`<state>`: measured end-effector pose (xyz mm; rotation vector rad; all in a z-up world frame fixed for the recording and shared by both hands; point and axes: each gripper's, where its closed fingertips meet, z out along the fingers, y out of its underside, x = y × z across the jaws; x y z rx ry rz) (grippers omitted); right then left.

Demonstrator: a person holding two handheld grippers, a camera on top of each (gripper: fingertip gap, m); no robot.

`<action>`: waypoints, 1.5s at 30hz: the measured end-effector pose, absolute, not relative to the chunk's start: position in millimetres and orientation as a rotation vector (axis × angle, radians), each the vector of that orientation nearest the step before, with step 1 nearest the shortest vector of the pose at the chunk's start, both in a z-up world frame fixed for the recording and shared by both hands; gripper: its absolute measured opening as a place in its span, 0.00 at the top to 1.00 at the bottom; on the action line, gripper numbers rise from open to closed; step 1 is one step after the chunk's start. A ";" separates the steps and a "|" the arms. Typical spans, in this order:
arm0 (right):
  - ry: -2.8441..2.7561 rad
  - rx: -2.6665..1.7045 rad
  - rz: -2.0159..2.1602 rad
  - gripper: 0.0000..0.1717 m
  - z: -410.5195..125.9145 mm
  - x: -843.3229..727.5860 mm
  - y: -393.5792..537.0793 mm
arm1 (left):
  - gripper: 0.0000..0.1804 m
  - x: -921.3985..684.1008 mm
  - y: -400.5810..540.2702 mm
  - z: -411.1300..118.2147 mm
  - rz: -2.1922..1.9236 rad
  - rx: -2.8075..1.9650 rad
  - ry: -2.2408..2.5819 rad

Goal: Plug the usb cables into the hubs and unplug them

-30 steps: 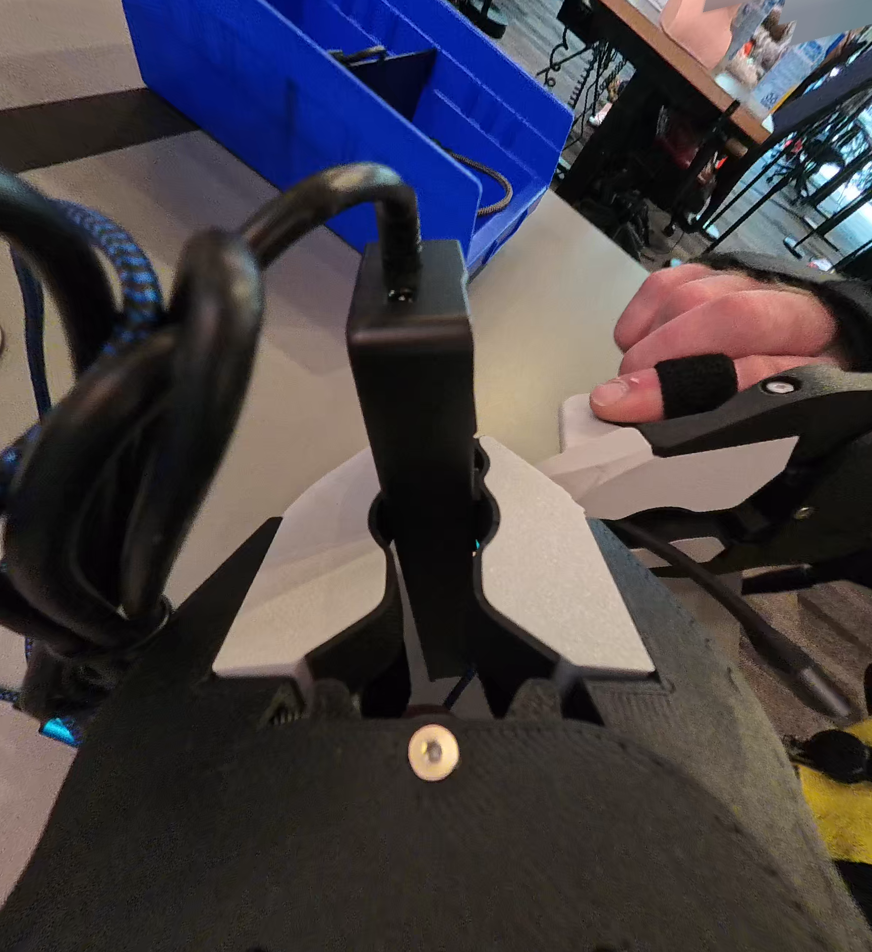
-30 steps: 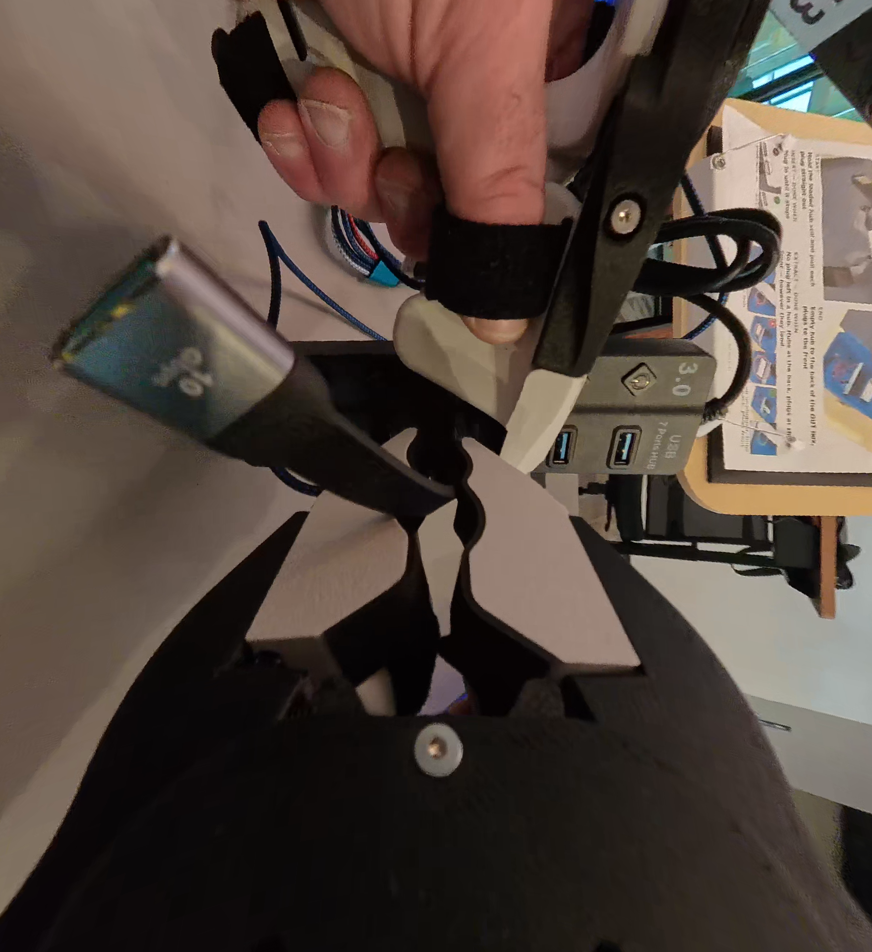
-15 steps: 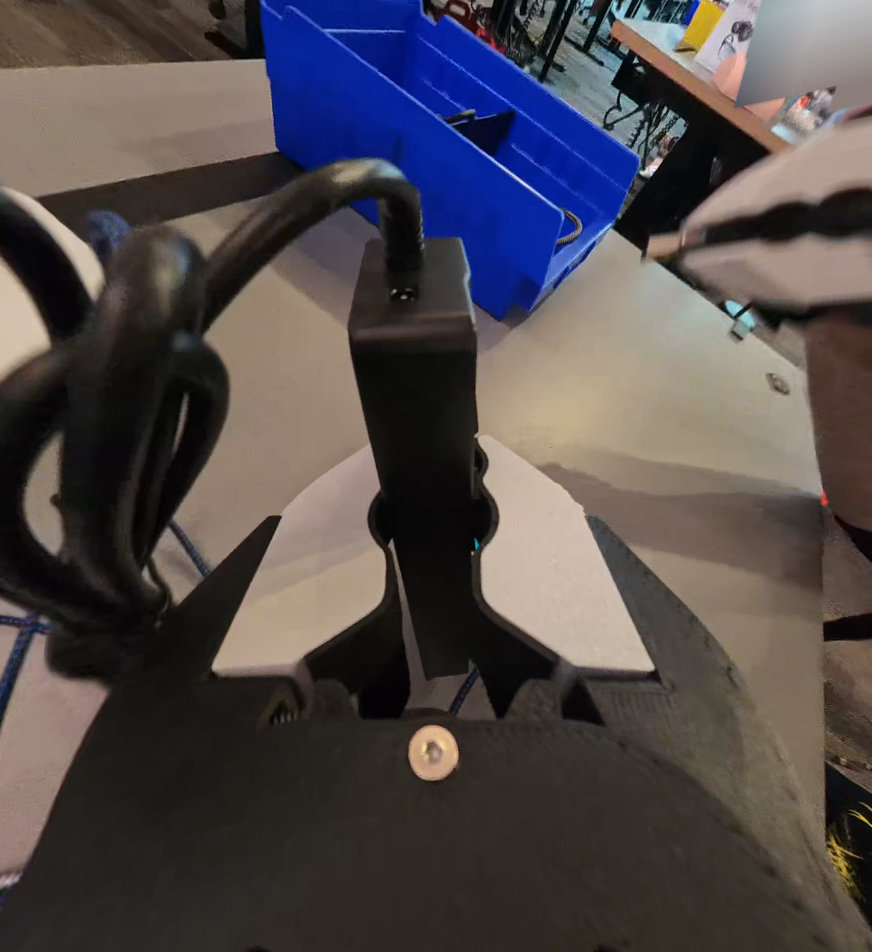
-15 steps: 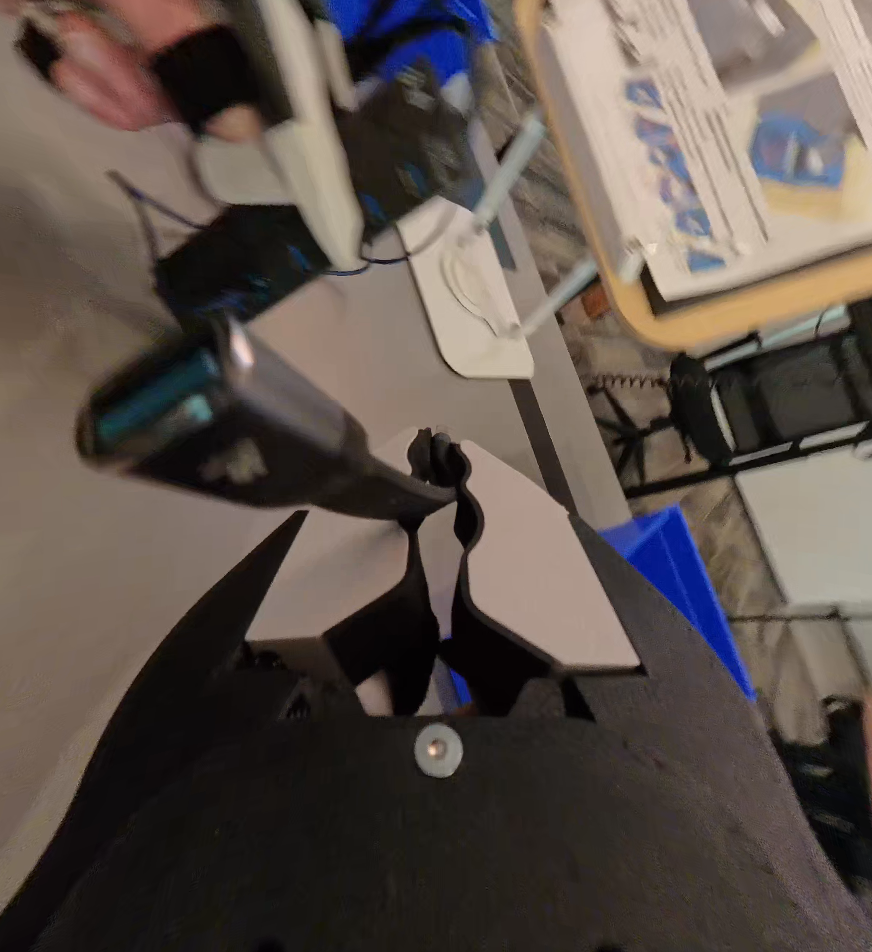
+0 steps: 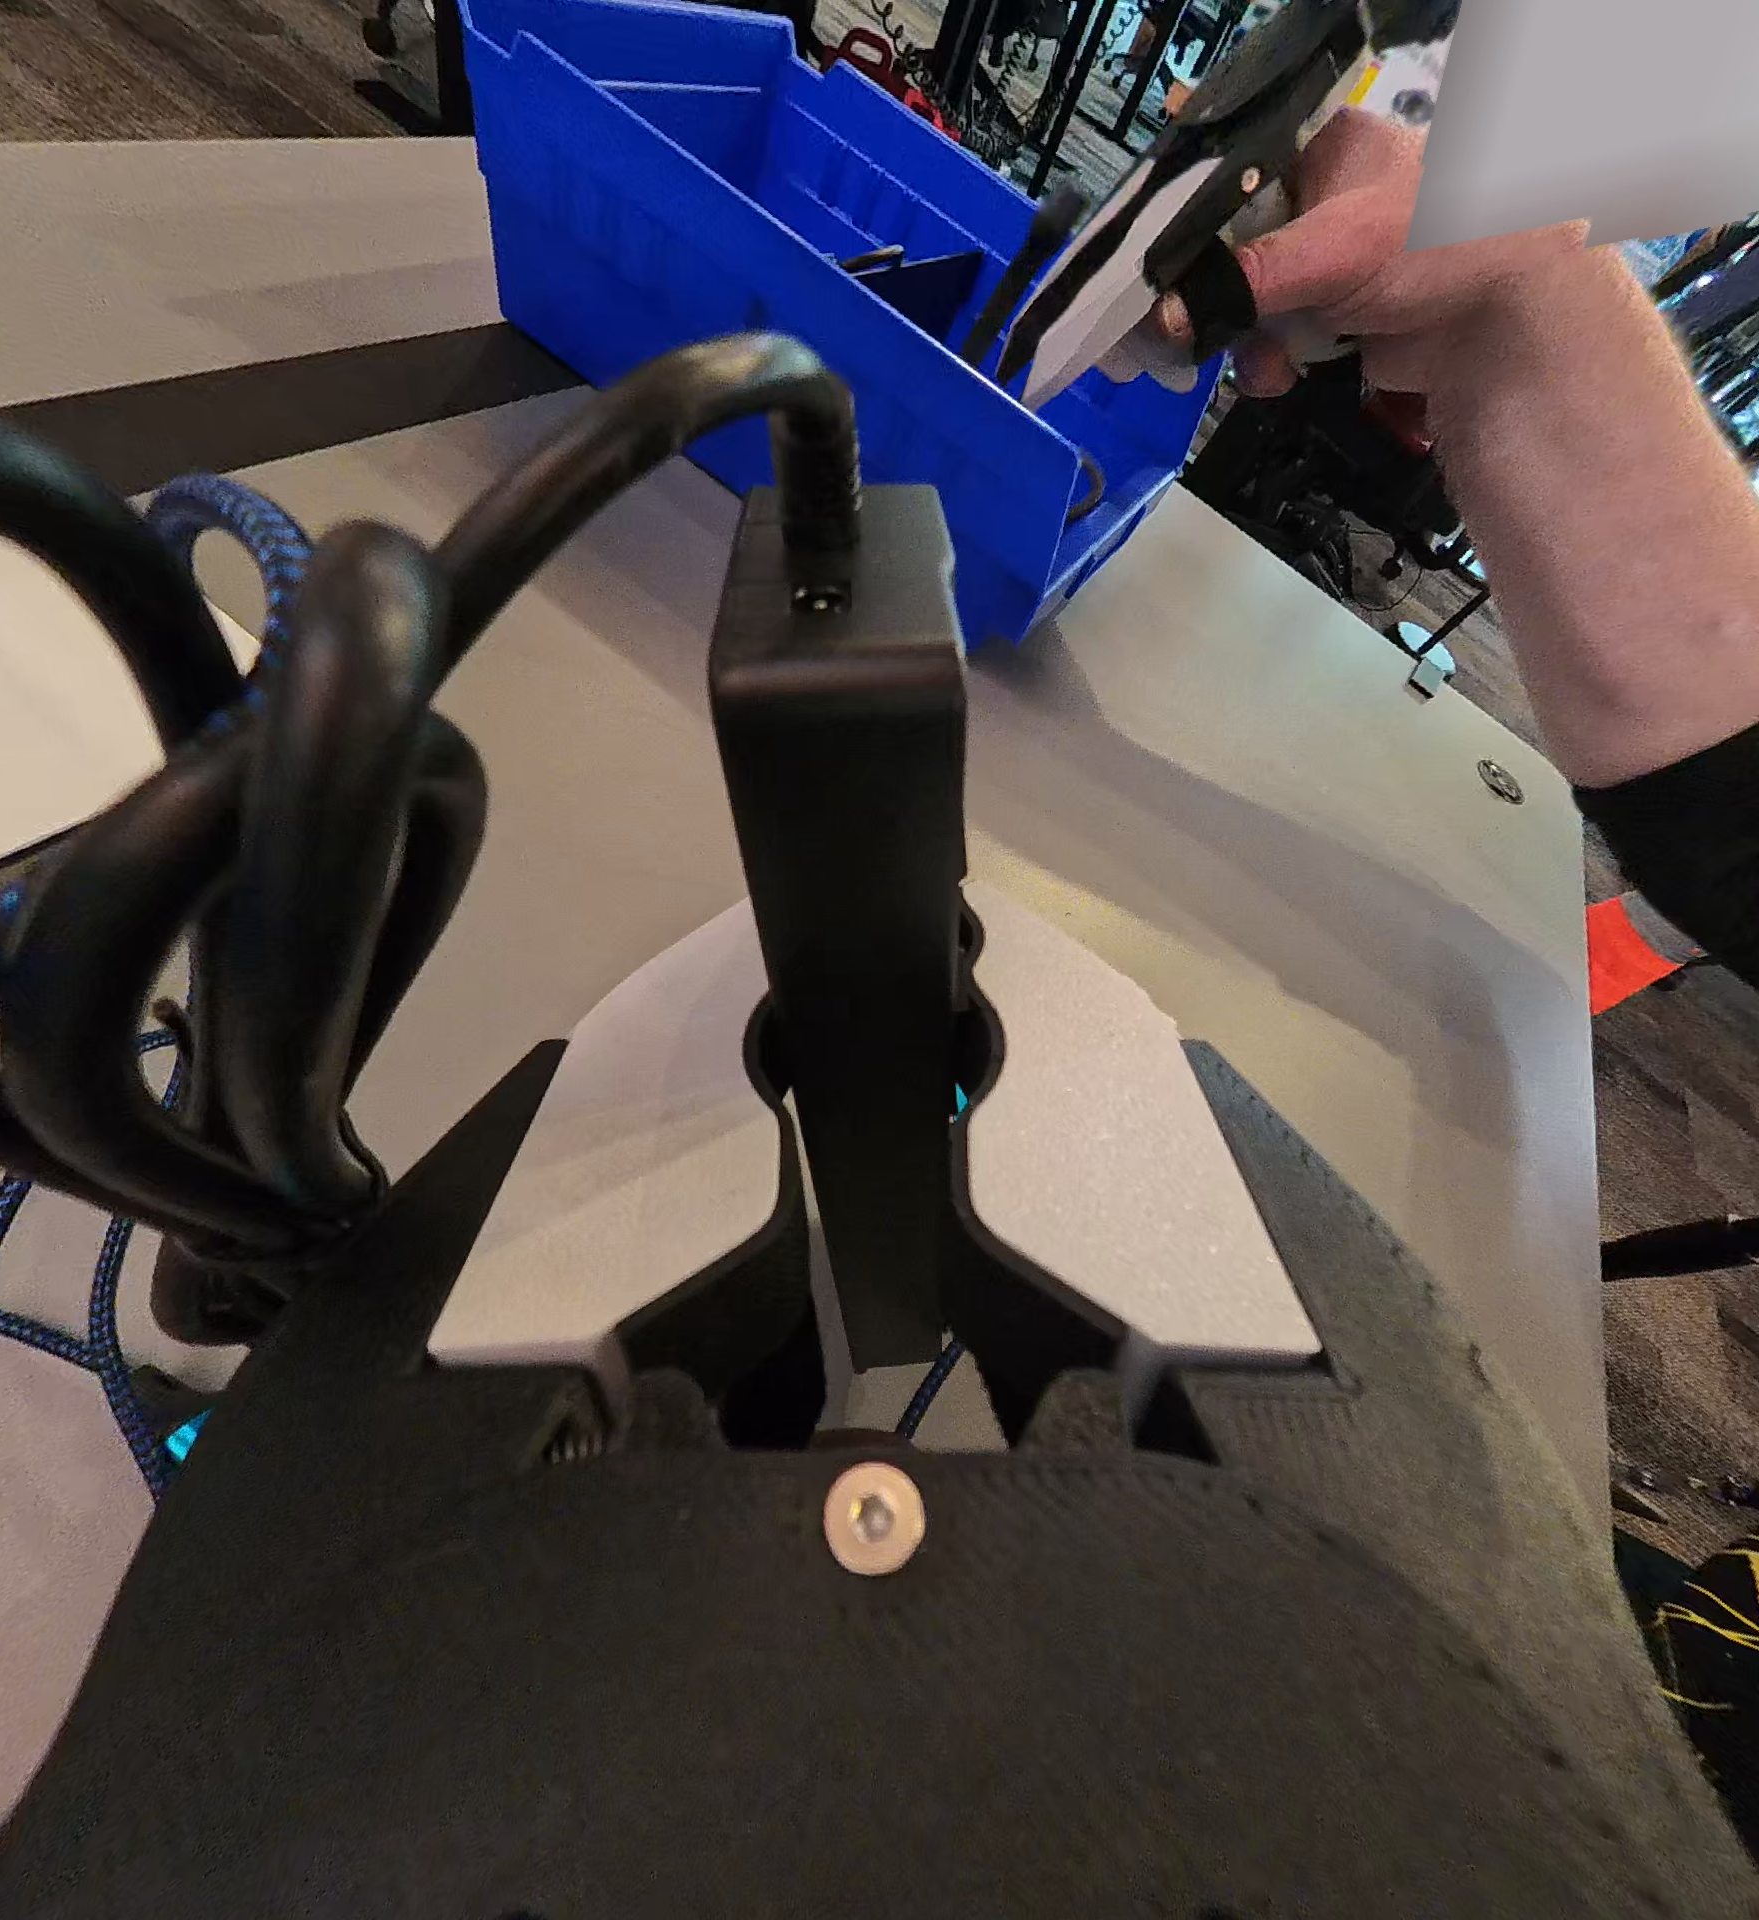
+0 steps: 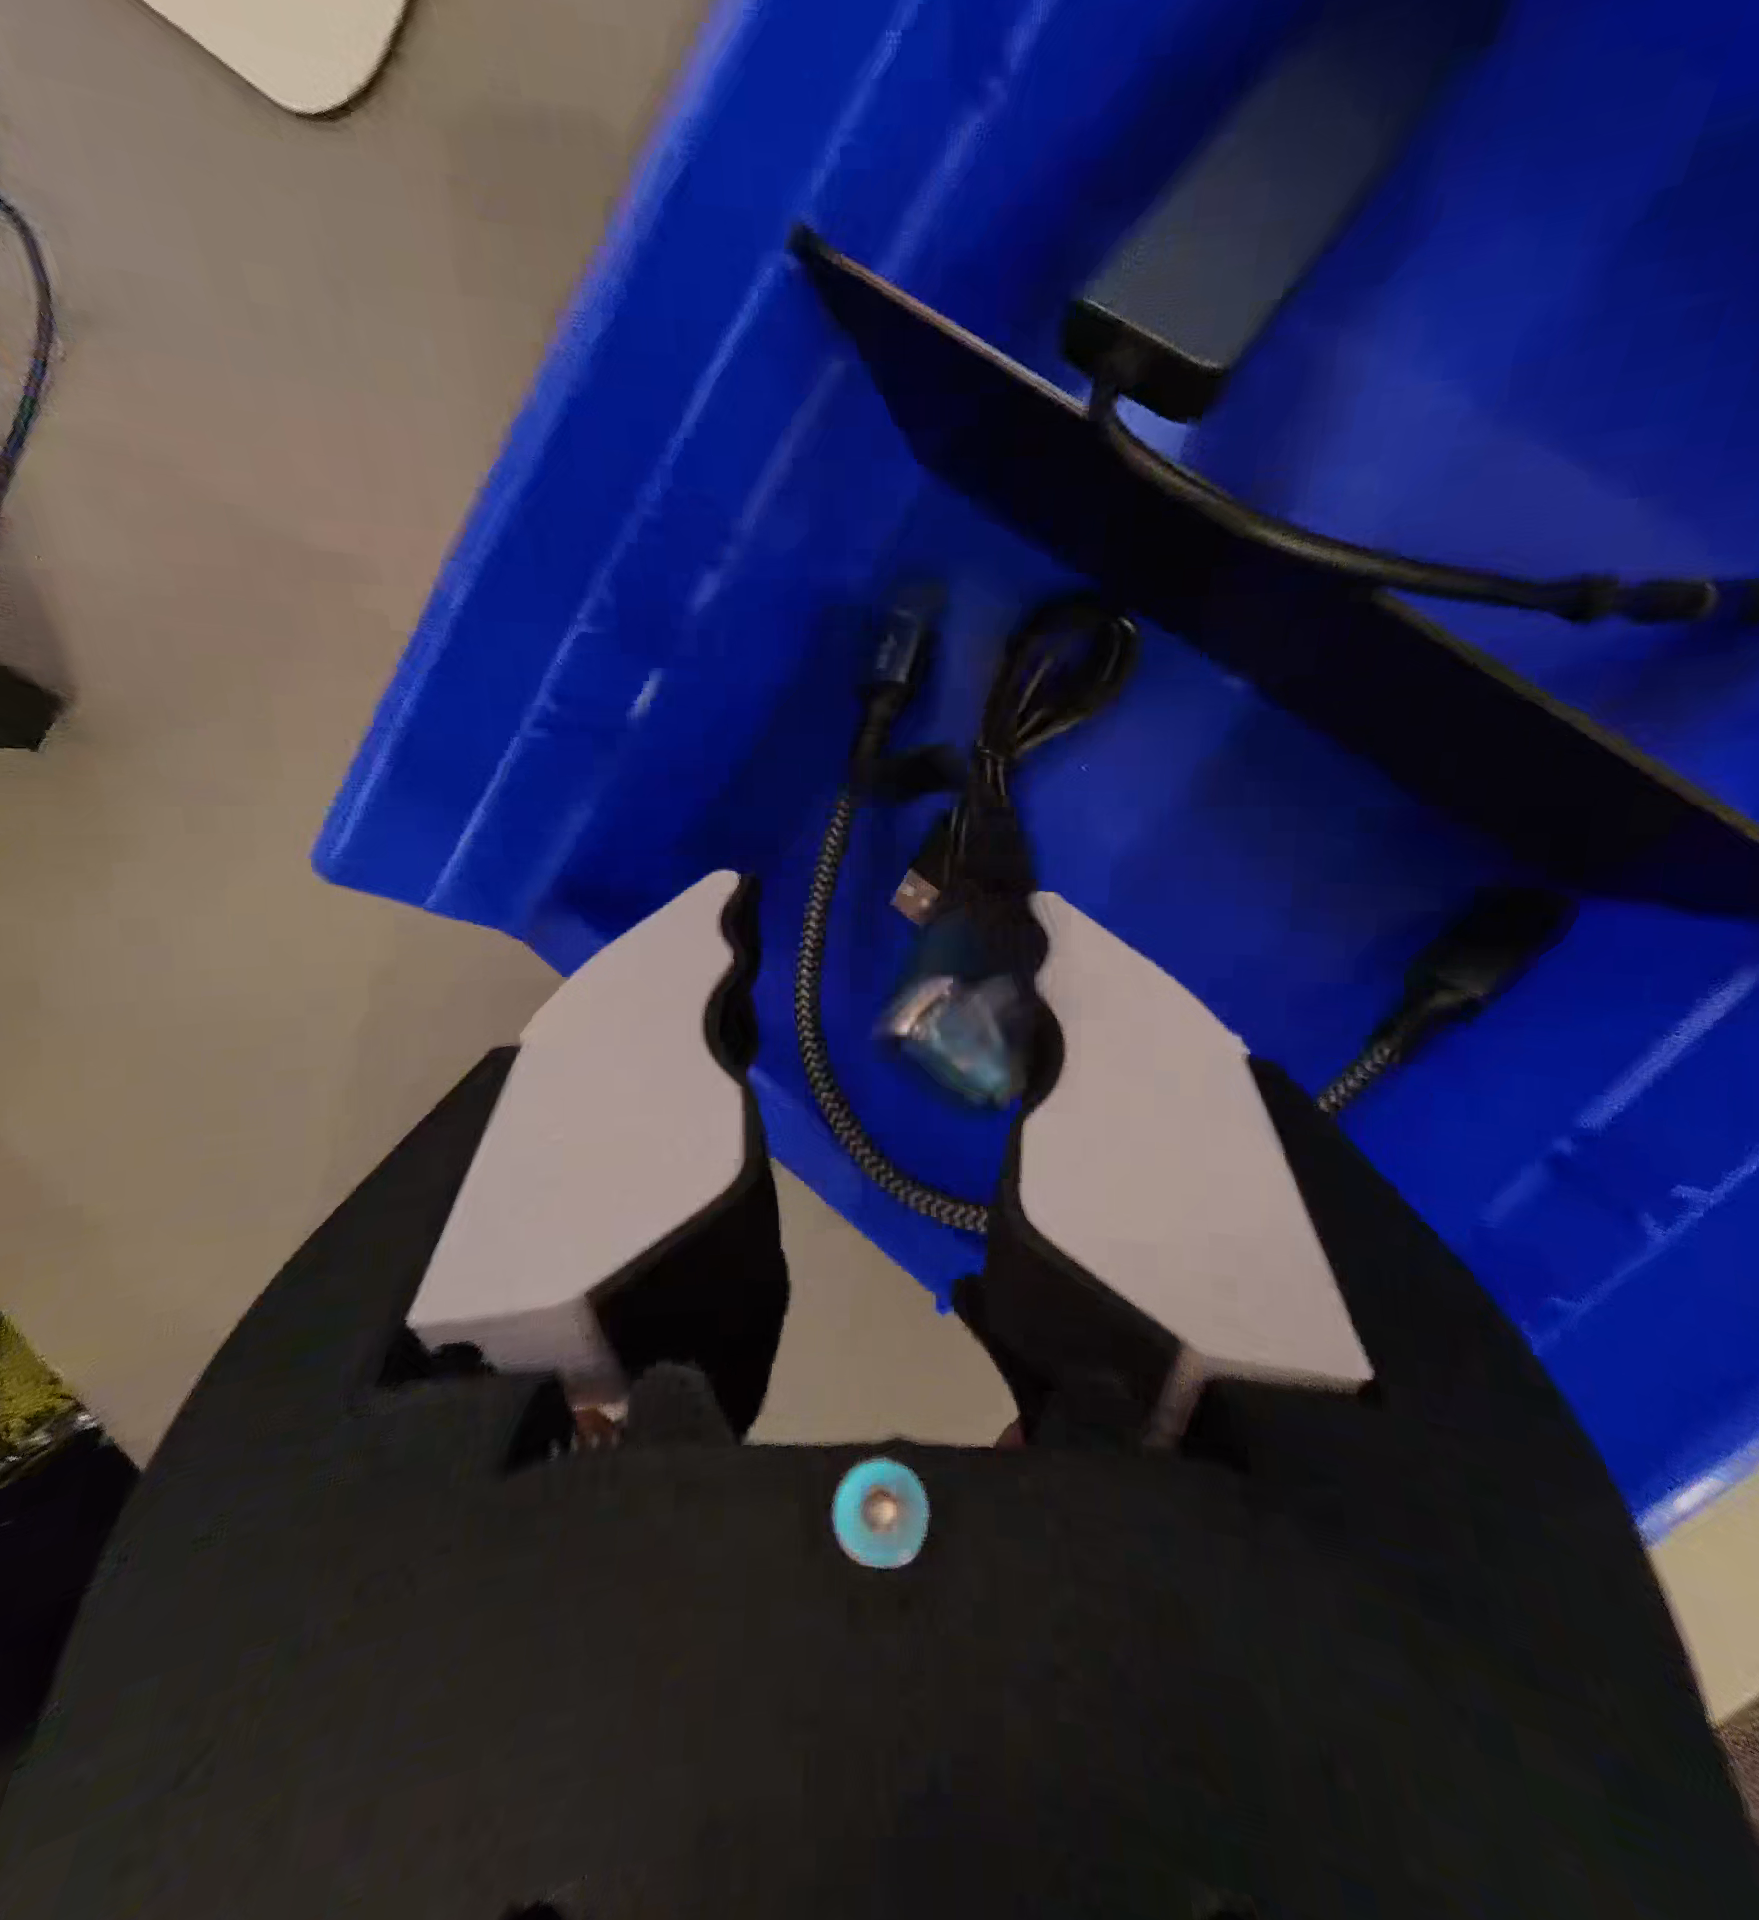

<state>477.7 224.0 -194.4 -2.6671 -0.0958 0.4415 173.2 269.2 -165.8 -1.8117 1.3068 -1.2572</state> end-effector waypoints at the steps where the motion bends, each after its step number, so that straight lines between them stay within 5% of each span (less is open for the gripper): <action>1: -0.071 -2.655 0.444 0.68 -193.5 479.5 223.9 | 0.86 173.0 270.1 -165.7 -1.263 -1.814 1.300; 5: -0.080 -2.563 0.160 0.60 -168.6 490.0 216.9 | 0.86 174.1 271.4 -165.4 -1.302 -1.823 1.274; 11: -0.648 -2.256 0.077 0.69 -121.5 346.8 202.3 | 0.86 179.1 275.2 -160.6 -1.377 -1.854 1.181; 23: -1.396 -1.631 -0.531 0.87 -169.1 170.3 218.7 | 0.86 178.6 267.0 -156.1 -1.469 -1.895 1.144; 45: -1.567 -1.575 -0.606 0.96 -190.8 154.7 219.9 | 0.86 186.3 246.6 -162.3 -1.545 -1.766 1.301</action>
